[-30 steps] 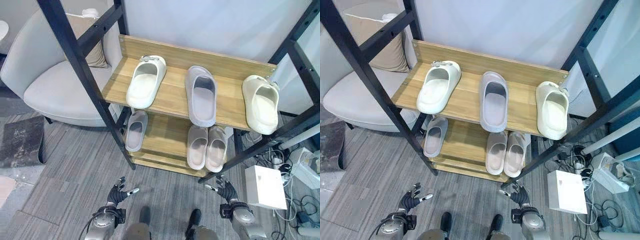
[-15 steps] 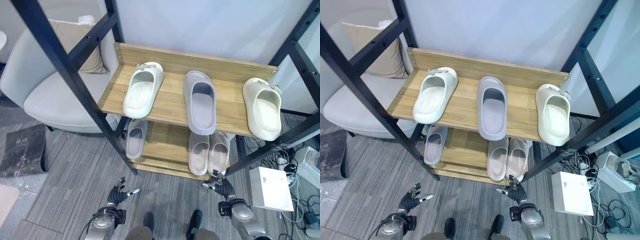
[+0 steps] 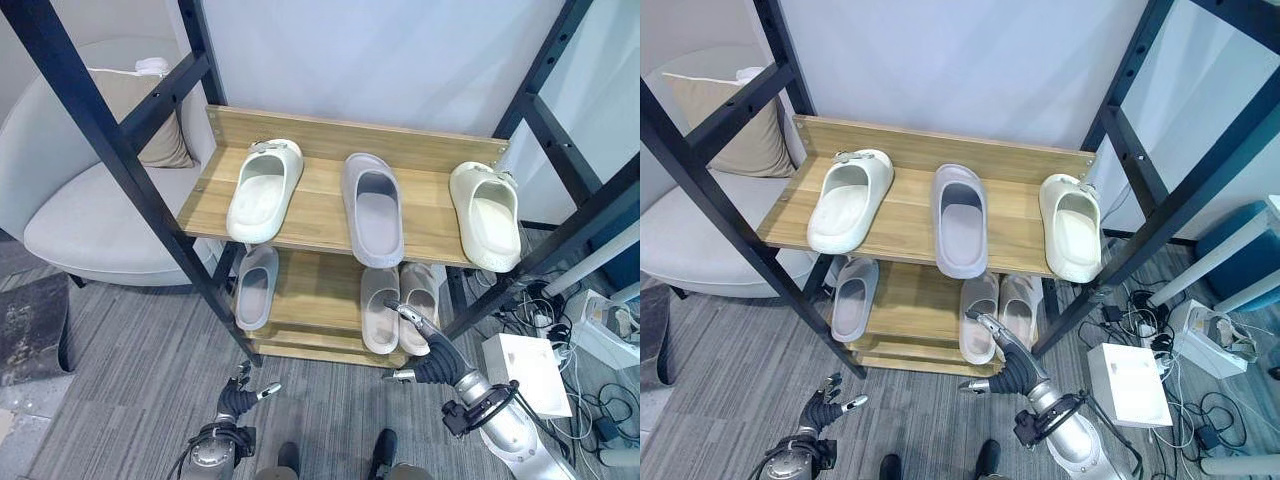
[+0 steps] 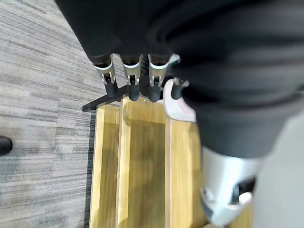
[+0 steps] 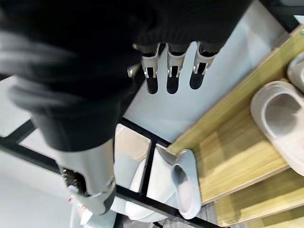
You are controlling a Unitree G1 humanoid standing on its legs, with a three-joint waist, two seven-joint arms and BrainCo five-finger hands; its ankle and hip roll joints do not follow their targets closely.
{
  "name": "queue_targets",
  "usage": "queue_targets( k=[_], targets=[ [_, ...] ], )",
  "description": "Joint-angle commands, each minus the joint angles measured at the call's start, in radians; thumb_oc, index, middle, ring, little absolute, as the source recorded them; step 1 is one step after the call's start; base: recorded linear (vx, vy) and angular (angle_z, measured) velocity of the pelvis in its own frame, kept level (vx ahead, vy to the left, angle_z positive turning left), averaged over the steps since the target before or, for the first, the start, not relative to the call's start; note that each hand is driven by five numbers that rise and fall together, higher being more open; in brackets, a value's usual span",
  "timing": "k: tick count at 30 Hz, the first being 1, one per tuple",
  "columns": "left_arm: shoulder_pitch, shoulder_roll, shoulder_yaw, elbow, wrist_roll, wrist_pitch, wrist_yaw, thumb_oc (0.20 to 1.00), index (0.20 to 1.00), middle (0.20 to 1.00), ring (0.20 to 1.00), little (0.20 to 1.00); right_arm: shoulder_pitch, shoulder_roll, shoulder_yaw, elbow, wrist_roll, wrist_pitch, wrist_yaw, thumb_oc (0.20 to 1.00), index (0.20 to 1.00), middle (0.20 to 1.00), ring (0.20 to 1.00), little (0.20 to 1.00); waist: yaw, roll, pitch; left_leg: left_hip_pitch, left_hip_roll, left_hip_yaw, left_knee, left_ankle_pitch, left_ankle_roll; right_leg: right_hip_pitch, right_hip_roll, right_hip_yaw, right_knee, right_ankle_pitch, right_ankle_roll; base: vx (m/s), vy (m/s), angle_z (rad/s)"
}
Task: Arrange the slippers neatly on the shoe rack.
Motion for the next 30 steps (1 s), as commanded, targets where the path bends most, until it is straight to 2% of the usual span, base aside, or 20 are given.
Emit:
queue_targets(
  k=[1,2,5,6,8,12,16,20,21,23,25,26,28,30],
  targets=[
    [-0.041,-0.006,0.001,0.025,0.034,-0.061,0.029,1.0,1.0,1.0,1.0,1.0,-0.057,-0.049,-0.073,-0.132,-0.012,-0.101,-0.053,1.0,1.0,1.0,1.0,1.0,-0.009,0.013,0.002,-0.024,0.012,-0.058,0.015,-0.053,-0.017,0.075,0.005,-0.013,0.028,-0.118,0.065,0.0,0.0,0.0],
    [-0.032,-0.008,0.001,0.024,0.026,-0.067,0.037,1.0,1.0,1.0,1.0,1.0,-0.061,-0.065,-0.109,-0.164,-0.067,-0.11,-0.104,1.0,1.0,1.0,1.0,1.0,-0.016,0.014,-0.003,-0.022,0.013,-0.054,0.014,-0.054,-0.016,0.074,0.006,-0.009,0.027,-0.116,0.065,0.0,0.0,0.0],
    [-0.027,-0.013,-0.006,0.026,0.018,-0.077,0.051,1.0,1.0,1.0,1.0,1.0,-0.072,-0.063,-0.135,-0.195,-0.11,-0.112,-0.16,1.0,1.0,1.0,1.0,1.0,-0.02,0.017,-0.008,-0.019,0.013,-0.051,0.012,-0.053,-0.015,0.073,0.008,-0.004,0.025,-0.114,0.066,-0.03,0.015,-0.05],
    [-0.025,-0.015,-0.013,0.023,0.012,-0.081,0.056,1.0,1.0,1.0,1.0,1.0,-0.09,-0.062,-0.159,-0.206,-0.164,-0.109,-0.224,1.0,1.0,1.0,1.0,1.0,-0.021,0.019,-0.012,-0.019,0.013,-0.051,0.01,-0.052,-0.015,0.072,0.01,-0.001,0.022,-0.113,0.066,-0.03,0.01,-0.05],
    [-0.022,-0.017,-0.019,0.026,0.009,-0.084,0.06,1.0,1.0,1.0,1.0,1.0,-0.096,-0.058,-0.157,-0.207,-0.175,-0.108,-0.24,1.0,1.0,1.0,1.0,1.0,-0.021,0.02,-0.015,-0.018,0.013,-0.05,0.008,-0.051,-0.016,0.072,0.011,0.0,0.019,-0.111,0.066,-0.01,0.003,-0.03],
    [-0.016,-0.023,-0.046,0.031,0.004,-0.088,0.072,1.0,1.0,1.0,1.0,1.0,-0.178,-0.039,-0.171,-0.187,-0.247,-0.091,-0.359,1.0,1.0,1.0,1.0,1.0,-0.013,0.026,-0.024,-0.017,0.015,-0.051,0.001,-0.046,-0.016,0.075,0.013,-0.004,0.007,-0.105,0.065,0.0,0.0,0.0],
    [-0.019,-0.026,-0.058,0.043,0.005,-0.085,0.073,1.0,1.0,1.0,1.0,1.0,-0.259,-0.035,-0.17,-0.134,-0.296,-0.065,-0.419,1.0,1.0,1.0,1.0,1.0,0.001,0.027,-0.029,-0.013,0.014,-0.055,0.0,-0.046,-0.015,0.081,0.013,-0.007,0.006,-0.106,0.065,0.0,0.0,0.0],
    [-0.015,-0.021,-0.077,0.042,0.001,-0.086,0.067,1.0,1.0,1.0,1.0,1.0,-0.397,-0.029,-0.179,-0.05,-0.365,-0.017,-0.504,1.0,1.0,1.0,1.0,1.0,0.031,0.027,-0.032,-0.009,0.011,-0.067,0.002,-0.05,-0.012,0.092,0.01,-0.021,0.007,-0.107,0.065,0.01,0.004,0.02],
    [-0.011,-0.013,-0.089,0.035,0.005,-0.086,0.064,1.0,1.0,1.0,1.0,1.0,-0.477,-0.023,-0.172,0.007,-0.391,0.007,-0.541,1.0,1.0,1.0,1.0,1.0,0.052,0.026,-0.032,-0.008,0.009,-0.076,0.003,-0.052,-0.011,0.096,0.009,-0.027,0.008,-0.109,0.065,0.05,0.015,0.08],
    [-0.011,-0.01,-0.091,0.032,0.008,-0.086,0.061,1.0,1.0,1.0,1.0,1.0,-0.518,-0.022,-0.167,0.035,-0.402,0.021,-0.554,1.0,1.0,1.0,1.0,1.0,0.06,0.024,-0.028,-0.007,0.008,-0.08,0.005,-0.054,-0.01,0.098,0.007,-0.03,0.01,-0.11,0.065,0.03,0.007,0.05],
    [0.0,0.003,-0.099,0.022,0.003,-0.083,0.052,1.0,1.0,1.0,1.0,1.0,-0.619,-0.019,-0.155,0.117,-0.406,0.056,-0.577,1.0,1.0,1.0,1.0,1.0,0.095,0.02,-0.023,-0.01,0.005,-0.094,0.008,-0.055,-0.008,0.103,0.005,-0.048,0.014,-0.112,0.065,0.04,0.01,0.22],
    [-0.001,0.004,-0.098,0.021,0.003,-0.083,0.052,1.0,1.0,1.0,1.0,1.0,-0.624,-0.019,-0.153,0.122,-0.405,0.055,-0.579,1.0,1.0,1.0,1.0,1.0,0.094,0.019,-0.022,-0.01,0.005,-0.094,0.009,-0.055,-0.008,0.103,0.004,-0.048,0.014,-0.113,0.065,0.04,0.008,0.2],
    [0.005,0.01,-0.108,0.038,0.0,-0.084,0.043,1.0,1.0,1.0,1.0,1.0,-0.687,-0.009,-0.142,0.207,-0.394,0.075,-0.606,1.0,1.0,1.0,1.0,1.0,0.128,0.015,-0.014,-0.016,0.001,-0.111,0.012,-0.054,-0.006,0.108,0.002,-0.066,0.018,-0.114,0.066,0.04,0.009,0.15],
    [0.002,0.012,-0.111,0.047,0.002,-0.084,0.04,1.0,1.0,1.0,1.0,1.0,-0.718,-0.019,-0.131,0.248,-0.402,0.085,-0.617,1.0,1.0,1.0,1.0,1.0,0.139,0.012,-0.009,-0.019,-0.001,-0.119,0.013,-0.054,-0.006,0.11,0.001,-0.074,0.018,-0.115,0.066,0.03,0.0,0.28]
  ],
)
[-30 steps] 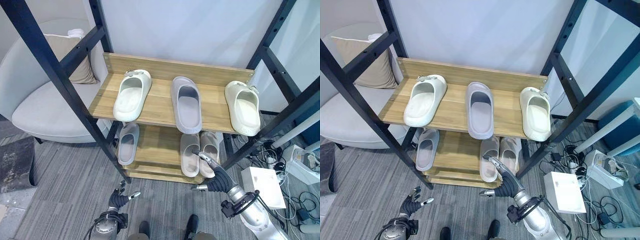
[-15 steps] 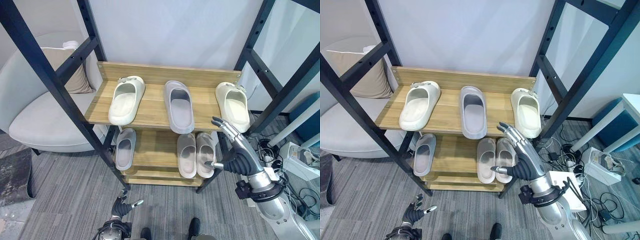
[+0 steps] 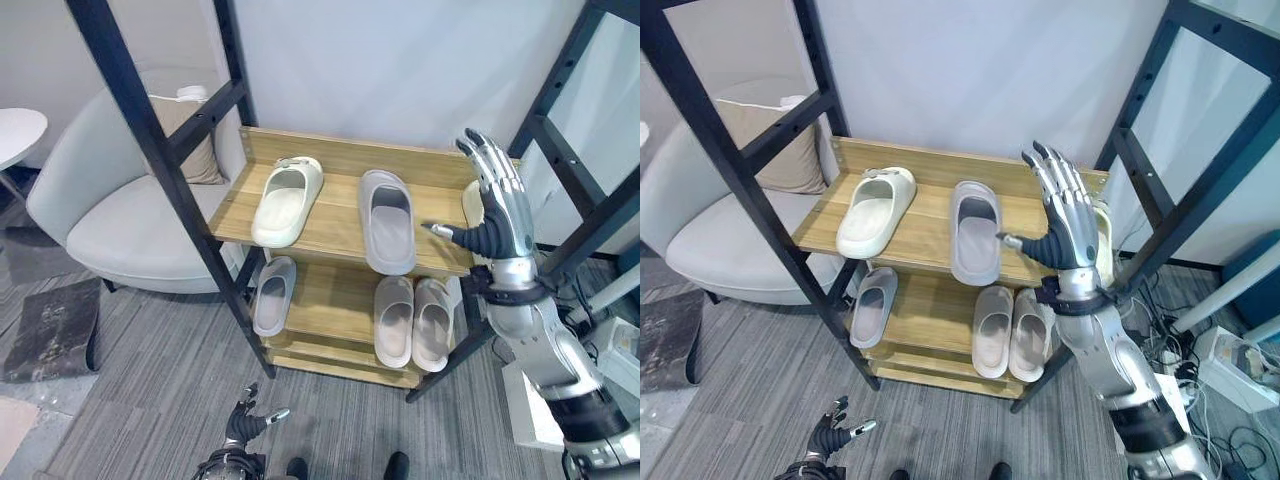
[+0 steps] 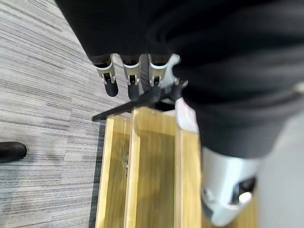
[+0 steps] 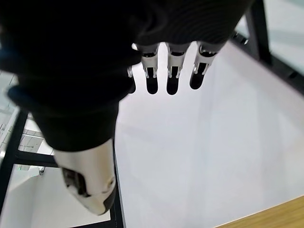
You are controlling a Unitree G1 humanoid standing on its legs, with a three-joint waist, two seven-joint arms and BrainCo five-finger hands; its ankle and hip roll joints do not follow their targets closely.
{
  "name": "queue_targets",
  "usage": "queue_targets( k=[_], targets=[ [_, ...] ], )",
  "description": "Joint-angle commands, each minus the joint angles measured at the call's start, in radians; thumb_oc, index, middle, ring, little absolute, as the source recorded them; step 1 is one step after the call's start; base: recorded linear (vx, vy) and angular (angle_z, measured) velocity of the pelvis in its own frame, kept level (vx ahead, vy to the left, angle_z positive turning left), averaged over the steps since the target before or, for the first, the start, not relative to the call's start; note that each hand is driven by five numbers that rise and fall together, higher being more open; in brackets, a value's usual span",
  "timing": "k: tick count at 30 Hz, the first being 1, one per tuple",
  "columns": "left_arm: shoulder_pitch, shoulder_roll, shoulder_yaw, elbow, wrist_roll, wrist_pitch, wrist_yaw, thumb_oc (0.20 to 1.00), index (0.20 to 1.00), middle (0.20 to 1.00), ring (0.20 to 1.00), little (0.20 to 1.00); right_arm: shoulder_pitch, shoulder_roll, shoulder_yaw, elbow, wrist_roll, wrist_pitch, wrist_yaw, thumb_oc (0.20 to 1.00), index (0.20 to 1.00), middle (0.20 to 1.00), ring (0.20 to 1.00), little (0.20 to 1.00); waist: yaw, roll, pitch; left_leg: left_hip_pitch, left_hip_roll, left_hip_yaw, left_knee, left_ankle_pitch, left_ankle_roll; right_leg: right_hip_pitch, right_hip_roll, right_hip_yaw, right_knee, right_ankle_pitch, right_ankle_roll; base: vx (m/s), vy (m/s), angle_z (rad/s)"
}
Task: Arrange the slippers neatly on the shoe rack.
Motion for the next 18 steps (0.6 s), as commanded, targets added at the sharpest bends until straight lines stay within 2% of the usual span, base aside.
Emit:
queue_targets(
  k=[1,5,11,18],
  targets=[
    [-0.066,0.033,-0.036,0.003,0.001,-0.04,-0.016,1.0,1.0,1.0,1.0,1.0,-0.13,-0.011,-0.005,0.023,-0.006,0.025,-0.055,1.0,1.0,1.0,1.0,1.0,0.061,-0.01,0.054,-0.013,-0.002,-0.069,0.028,-0.074,-0.004,0.093,0.001,-0.036,0.023,-0.112,0.061,0.04,0.0,0.25],
    [-0.066,0.047,-0.052,0.002,-0.002,-0.043,-0.033,1.0,1.0,1.0,1.0,1.0,-0.212,-0.036,0.028,0.173,-0.012,0.064,-0.07,1.0,1.0,1.0,1.0,1.0,0.106,-0.023,0.071,-0.03,-0.008,-0.098,0.035,-0.072,-0.004,0.098,0.002,-0.065,0.022,-0.115,0.061,0.04,0.002,0.25],
    [-0.07,0.056,-0.06,0.005,-0.003,-0.048,-0.04,1.0,1.0,1.0,1.0,1.0,-0.275,-0.064,0.074,0.304,-0.051,0.103,-0.076,1.0,1.0,1.0,1.0,1.0,0.139,-0.032,0.089,-0.053,-0.014,-0.121,0.042,-0.071,-0.006,0.093,0.003,-0.086,0.02,-0.118,0.061,0.02,0.009,0.17],
    [-0.087,0.066,-0.066,0.005,-0.01,-0.051,-0.038,1.0,1.0,1.0,1.0,1.0,-0.341,-0.104,0.104,0.438,-0.075,0.15,-0.091,1.0,1.0,1.0,1.0,1.0,0.147,-0.029,0.114,-0.077,-0.021,-0.133,0.048,-0.065,-0.007,0.079,-0.002,-0.097,0.023,-0.116,0.061,-0.02,0.023,0.06]
  ],
)
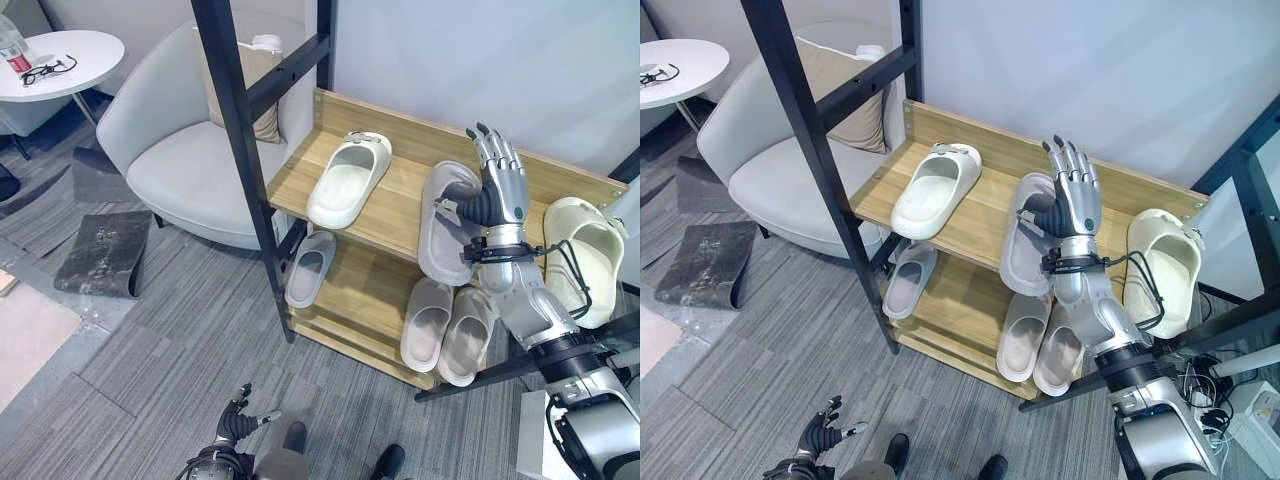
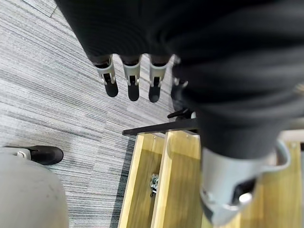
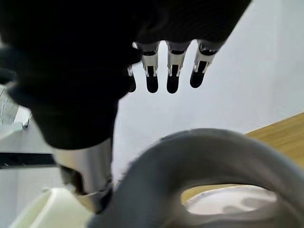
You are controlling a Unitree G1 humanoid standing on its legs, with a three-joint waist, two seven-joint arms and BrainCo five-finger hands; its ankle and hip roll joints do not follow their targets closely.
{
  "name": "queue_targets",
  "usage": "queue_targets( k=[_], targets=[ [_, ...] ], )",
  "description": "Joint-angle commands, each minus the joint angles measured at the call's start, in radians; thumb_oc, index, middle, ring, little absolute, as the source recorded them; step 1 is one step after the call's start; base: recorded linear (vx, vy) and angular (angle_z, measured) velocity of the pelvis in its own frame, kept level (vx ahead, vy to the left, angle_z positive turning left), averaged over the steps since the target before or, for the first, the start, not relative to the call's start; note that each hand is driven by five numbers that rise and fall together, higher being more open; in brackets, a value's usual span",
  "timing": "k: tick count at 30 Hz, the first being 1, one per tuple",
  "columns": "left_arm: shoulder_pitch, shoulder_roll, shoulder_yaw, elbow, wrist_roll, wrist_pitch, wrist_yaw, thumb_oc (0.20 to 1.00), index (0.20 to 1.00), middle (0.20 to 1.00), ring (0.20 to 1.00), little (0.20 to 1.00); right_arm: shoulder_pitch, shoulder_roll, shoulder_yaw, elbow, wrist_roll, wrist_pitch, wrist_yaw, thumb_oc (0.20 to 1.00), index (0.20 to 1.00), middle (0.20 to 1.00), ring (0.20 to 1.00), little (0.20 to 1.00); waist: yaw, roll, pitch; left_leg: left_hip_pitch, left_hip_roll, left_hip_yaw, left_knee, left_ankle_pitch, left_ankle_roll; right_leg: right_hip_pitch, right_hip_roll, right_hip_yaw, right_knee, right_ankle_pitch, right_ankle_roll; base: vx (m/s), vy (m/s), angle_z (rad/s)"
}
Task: Arrange the slippers neatly on the shoe rack.
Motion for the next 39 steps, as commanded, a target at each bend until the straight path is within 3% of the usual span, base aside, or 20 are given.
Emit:
queue_targets(
  k=[1,17,18,19,35,39],
  targets=[
    [-0.077,0.0,-0.037,-0.018,-0.008,-0.05,-0.003,1.0,1.0,1.0,1.0,1.0,-0.096,-0.076,0.028,0.091,-0.049,0.069,-0.035,1.0,1.0,1.0,1.0,1.0,0.055,0.004,0.04,-0.032,-0.025,-0.049,0.048,-0.08,0.0,0.078,-0.003,-0.009,0.026,-0.099,0.06,-0.02,0.032,0.1],
    [-0.113,-0.02,-0.061,-0.008,-0.031,-0.053,0.006,1.0,1.0,1.0,1.0,1.0,-0.116,-0.06,0.072,0.269,-0.016,0.097,-0.011,1.0,1.0,1.0,1.0,1.0,0.023,0.025,0.066,-0.049,-0.036,-0.059,0.051,-0.073,0.003,0.058,-0.02,-0.019,0.041,-0.092,0.059,-0.01,0.009,0.02],
    [-0.113,-0.02,-0.061,-0.009,-0.033,-0.054,0.006,1.0,1.0,1.0,1.0,1.0,-0.12,-0.059,0.077,0.283,-0.012,0.098,-0.008,0.492,0.492,0.492,0.492,0.492,0.022,0.027,0.067,-0.049,-0.036,-0.06,0.051,-0.072,0.003,0.057,-0.021,-0.02,0.041,-0.091,0.059,0.0,0.0,0.0],
    [-0.11,-0.02,-0.061,-0.004,-0.035,-0.054,0.007,1.0,1.0,1.0,1.0,1.0,-0.128,-0.054,0.087,0.319,-0.001,0.096,-0.004,0.2,0.2,0.2,0.2,0.2,0.023,0.029,0.069,-0.053,-0.038,-0.061,0.052,-0.072,0.003,0.055,-0.021,-0.022,0.041,-0.09,0.059,0.0,0.0,0.0],
    [-0.116,-0.02,-0.063,0.026,-0.068,-0.057,0.017,1.0,1.0,1.0,1.0,1.0,-0.269,-0.044,0.17,0.545,0.127,0.07,0.032,0.2,0.2,0.2,0.2,0.2,0.028,0.032,0.075,-0.062,-0.04,-0.079,0.057,-0.07,-0.003,0.056,-0.022,-0.035,0.047,-0.094,0.057,0.0,0.0,0.04],
    [-0.117,-0.019,-0.057,0.018,-0.072,-0.05,0.017,1.0,1.0,1.0,1.0,1.0,-0.271,-0.055,0.159,0.457,0.137,0.063,0.029,0.2,0.2,0.2,0.2,0.2,0.018,0.032,0.069,-0.063,-0.04,-0.079,0.056,-0.065,-0.002,0.054,-0.023,-0.034,0.043,-0.091,0.056,-0.01,-0.002,-0.01]
  ],
)
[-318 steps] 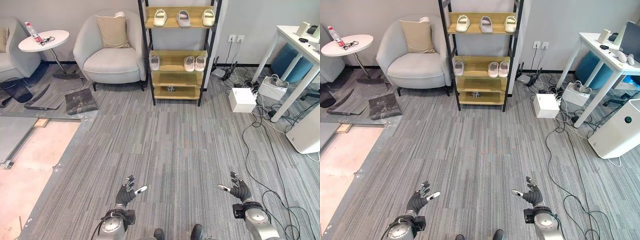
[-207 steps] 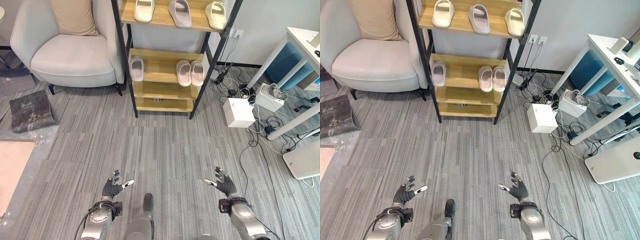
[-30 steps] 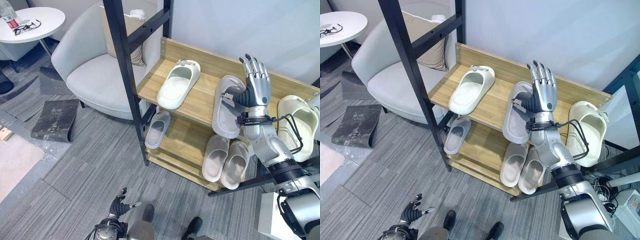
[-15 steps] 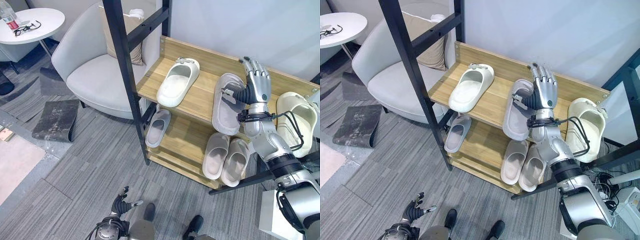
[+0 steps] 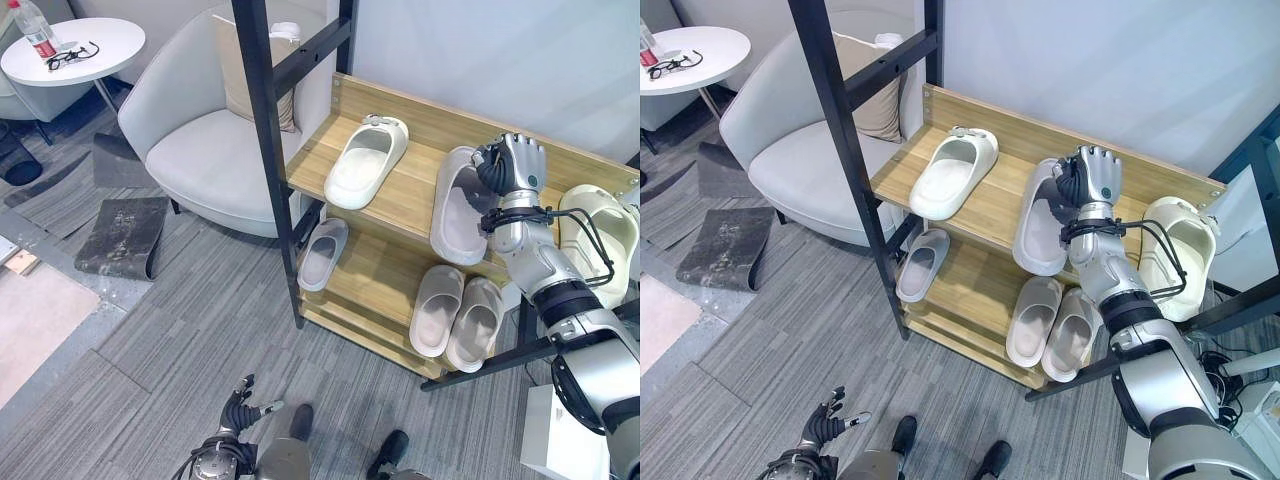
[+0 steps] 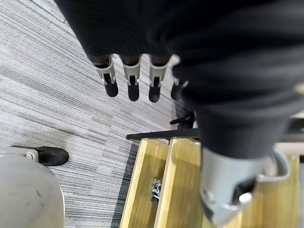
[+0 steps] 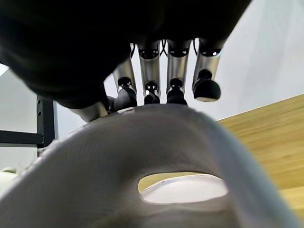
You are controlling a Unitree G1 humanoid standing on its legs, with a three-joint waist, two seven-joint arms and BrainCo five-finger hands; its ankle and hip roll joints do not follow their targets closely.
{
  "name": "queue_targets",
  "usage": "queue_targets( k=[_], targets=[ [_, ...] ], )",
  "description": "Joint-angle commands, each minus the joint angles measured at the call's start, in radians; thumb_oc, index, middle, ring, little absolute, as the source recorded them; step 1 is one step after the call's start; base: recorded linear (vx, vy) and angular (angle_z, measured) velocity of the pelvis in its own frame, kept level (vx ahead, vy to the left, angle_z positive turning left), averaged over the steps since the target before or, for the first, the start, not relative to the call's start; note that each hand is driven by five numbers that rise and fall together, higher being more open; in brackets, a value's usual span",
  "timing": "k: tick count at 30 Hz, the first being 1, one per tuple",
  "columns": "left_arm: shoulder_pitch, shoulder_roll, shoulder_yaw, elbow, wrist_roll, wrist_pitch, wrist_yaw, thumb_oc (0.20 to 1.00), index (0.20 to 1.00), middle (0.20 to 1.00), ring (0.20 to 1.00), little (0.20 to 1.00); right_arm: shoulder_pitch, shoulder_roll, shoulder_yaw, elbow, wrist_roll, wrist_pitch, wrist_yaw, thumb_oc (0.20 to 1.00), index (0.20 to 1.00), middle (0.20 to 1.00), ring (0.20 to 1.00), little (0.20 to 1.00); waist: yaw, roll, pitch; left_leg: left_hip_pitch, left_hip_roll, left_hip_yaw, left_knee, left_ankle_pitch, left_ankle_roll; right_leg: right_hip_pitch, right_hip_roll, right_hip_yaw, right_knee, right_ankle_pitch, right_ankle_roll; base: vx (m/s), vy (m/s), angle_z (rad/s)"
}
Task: Arrange the slippers neatly on the shoe rack.
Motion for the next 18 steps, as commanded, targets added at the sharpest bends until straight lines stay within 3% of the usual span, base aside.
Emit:
queue_targets(
  k=[1,2,3,6,9,18],
  targets=[
    [-0.072,-0.021,-0.014,0.008,-0.026,-0.033,0.01,1.0,1.0,1.0,1.0,1.0,0.011,-0.037,0.068,-0.011,0.021,0.027,0.003,0.2,0.2,0.2,0.2,0.2,0.023,0.019,0.055,0.018,-0.021,-0.035,0.014,-0.082,0.008,0.094,-0.006,-0.022,0.044,-0.099,0.065,0.0,0.0,0.0],
    [-0.073,-0.021,-0.014,0.008,-0.026,-0.033,0.01,1.0,1.0,1.0,1.0,1.0,0.012,-0.038,0.066,-0.013,0.02,0.028,0.004,0.2,0.2,0.2,0.2,0.2,0.022,0.017,0.054,0.014,-0.024,-0.036,0.014,-0.078,0.009,0.091,-0.008,-0.024,0.043,-0.096,0.066,0.0,0.0,0.0],
    [-0.071,-0.027,0.002,0.014,-0.023,-0.028,0.015,1.0,1.0,1.0,1.0,1.0,0.066,-0.039,0.017,-0.181,0.007,0.02,-0.006,0.2,0.2,0.2,0.2,0.2,0.01,0.02,0.051,0.024,-0.018,-0.03,0.013,-0.084,0.008,0.095,-0.005,-0.018,0.043,-0.1,0.065,0.0,0.0,0.0],
    [-0.07,-0.035,0.017,0.019,-0.017,-0.023,0.02,1.0,1.0,1.0,1.0,1.0,0.136,-0.035,-0.046,-0.337,-0.015,0.008,-0.016,0.2,0.2,0.2,0.2,0.2,-0.003,0.019,0.045,0.023,-0.018,-0.028,0.01,-0.08,0.011,0.092,-0.007,-0.017,0.042,-0.099,0.066,0.0,-0.008,0.01],
    [-0.053,-0.049,0.037,0.013,0.004,-0.014,0.022,1.0,1.0,1.0,1.0,1.0,0.292,-0.006,-0.196,-0.67,-0.046,-0.041,-0.029,0.2,0.2,0.2,0.2,0.2,-0.02,0.022,0.036,0.038,-0.008,-0.017,0.003,-0.087,0.009,0.099,-0.001,-0.007,0.041,-0.108,0.065,0.0,-0.012,0.01],
    [-0.033,-0.056,0.049,0.007,0.058,-0.012,0.03,1.0,1.0,1.0,1.0,1.0,0.433,0.036,-0.32,-1.053,-0.034,-0.177,-0.032,0.2,0.2,0.2,0.2,0.2,-0.055,0.024,0.001,0.05,0.0,0.008,-0.019,-0.067,0.004,0.103,0.005,0.008,0.027,-0.098,0.066,-0.01,-0.018,-0.08]
  ],
)
